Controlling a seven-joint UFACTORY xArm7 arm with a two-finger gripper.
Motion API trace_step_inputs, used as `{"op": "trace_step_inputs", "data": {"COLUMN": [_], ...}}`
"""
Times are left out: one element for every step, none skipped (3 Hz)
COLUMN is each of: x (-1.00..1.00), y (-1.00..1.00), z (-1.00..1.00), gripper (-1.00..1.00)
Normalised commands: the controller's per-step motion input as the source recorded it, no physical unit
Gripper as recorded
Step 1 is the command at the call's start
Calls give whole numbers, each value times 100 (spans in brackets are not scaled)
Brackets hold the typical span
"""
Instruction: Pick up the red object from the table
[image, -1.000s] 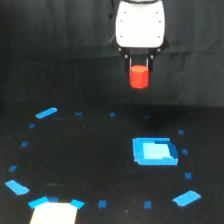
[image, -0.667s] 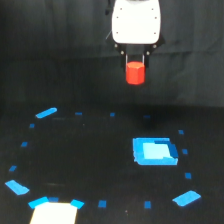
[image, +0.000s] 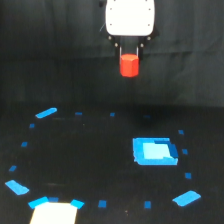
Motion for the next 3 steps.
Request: {"op": "trace_step_inputs", "data": {"x": [-48,-29,-19], "y": [16,-3,-12], "z": [10,22,-43], "gripper": [-100,-100,-87]}}
